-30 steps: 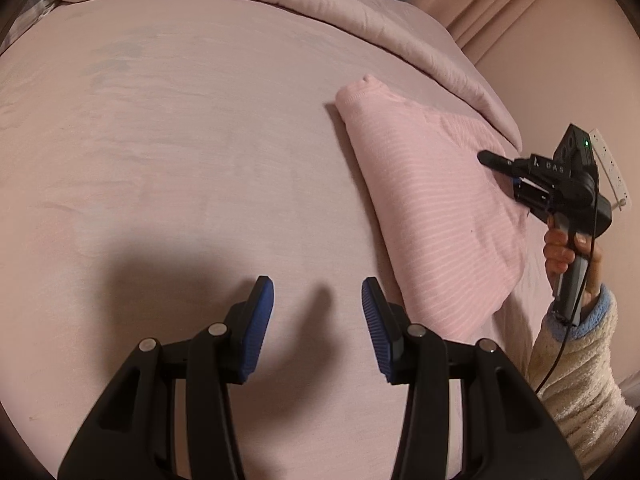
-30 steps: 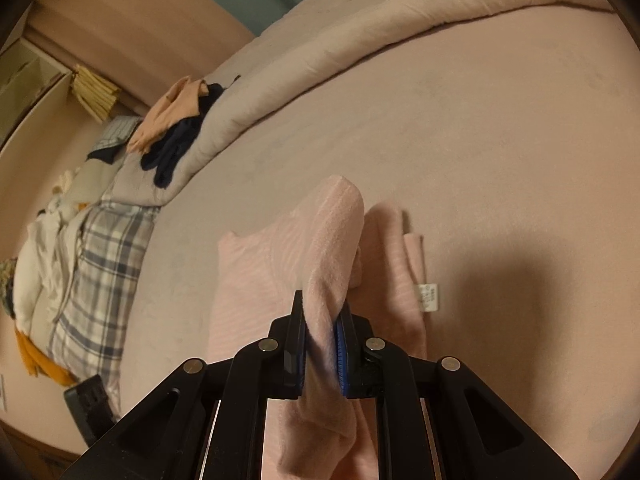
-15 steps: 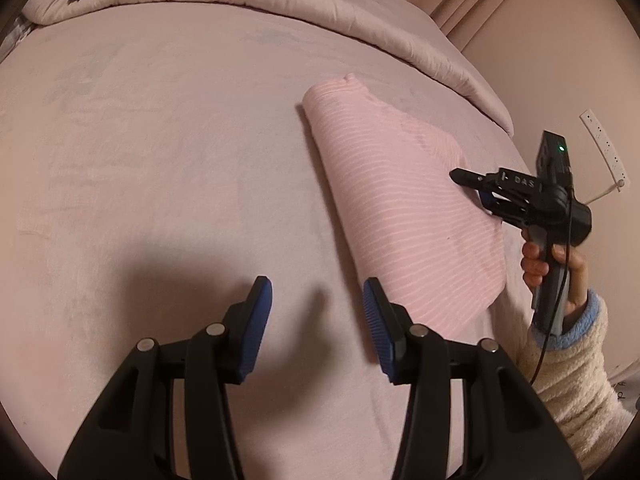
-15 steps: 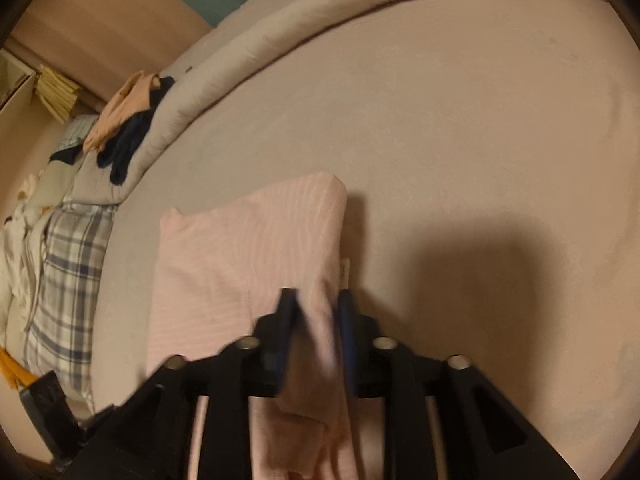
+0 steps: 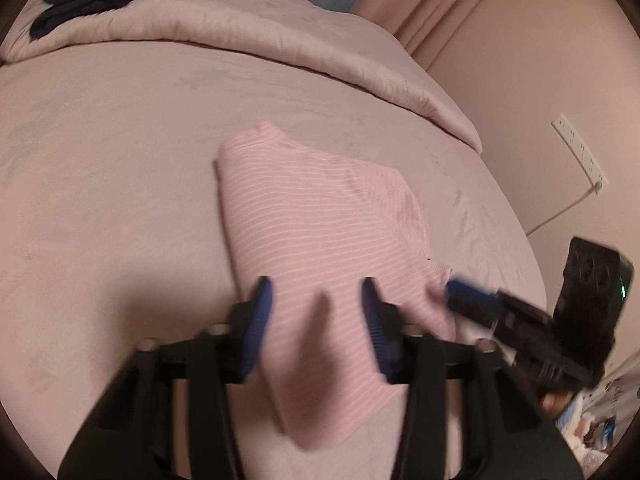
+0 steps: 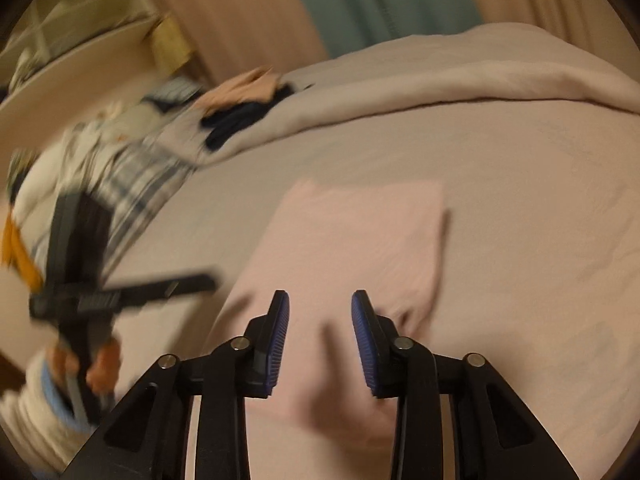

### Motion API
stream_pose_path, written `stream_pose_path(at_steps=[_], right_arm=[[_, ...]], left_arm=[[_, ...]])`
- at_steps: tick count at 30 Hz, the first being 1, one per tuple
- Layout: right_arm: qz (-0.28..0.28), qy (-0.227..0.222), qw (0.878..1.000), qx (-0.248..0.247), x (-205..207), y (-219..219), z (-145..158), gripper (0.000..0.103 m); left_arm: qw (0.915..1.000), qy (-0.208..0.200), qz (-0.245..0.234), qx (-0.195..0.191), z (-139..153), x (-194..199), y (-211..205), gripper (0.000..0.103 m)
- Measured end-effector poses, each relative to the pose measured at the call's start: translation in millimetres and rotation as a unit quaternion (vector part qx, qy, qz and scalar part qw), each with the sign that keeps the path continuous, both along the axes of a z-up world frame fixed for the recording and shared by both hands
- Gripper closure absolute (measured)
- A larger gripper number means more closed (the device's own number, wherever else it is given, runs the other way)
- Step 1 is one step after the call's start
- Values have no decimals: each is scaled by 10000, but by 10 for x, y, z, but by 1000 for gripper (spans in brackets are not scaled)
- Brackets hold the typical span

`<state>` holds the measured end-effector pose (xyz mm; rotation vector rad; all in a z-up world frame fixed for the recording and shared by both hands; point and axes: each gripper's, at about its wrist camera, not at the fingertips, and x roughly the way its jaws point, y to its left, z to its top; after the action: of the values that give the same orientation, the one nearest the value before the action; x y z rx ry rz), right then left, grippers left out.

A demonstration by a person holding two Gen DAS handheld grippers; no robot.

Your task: Fold small clothes

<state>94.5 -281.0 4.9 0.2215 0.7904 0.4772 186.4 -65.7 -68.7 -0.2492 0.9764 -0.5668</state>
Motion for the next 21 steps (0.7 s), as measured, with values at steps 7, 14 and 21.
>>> stream_pose_path(at_steps=[7,14,21], right_arm=[[-5,611,9972,-443,-4,65,-462,80],[79,948,9955,-46,-82,-90,-527,81],[178,213,9989,375,-109,-110,-144,81]], left_arm=[[9990,136,-105,412,-343,52,-185,88],[9994,140,-184,252,-263,81,-75,88],[9994,-89,94,320,-90,450,-96,86]])
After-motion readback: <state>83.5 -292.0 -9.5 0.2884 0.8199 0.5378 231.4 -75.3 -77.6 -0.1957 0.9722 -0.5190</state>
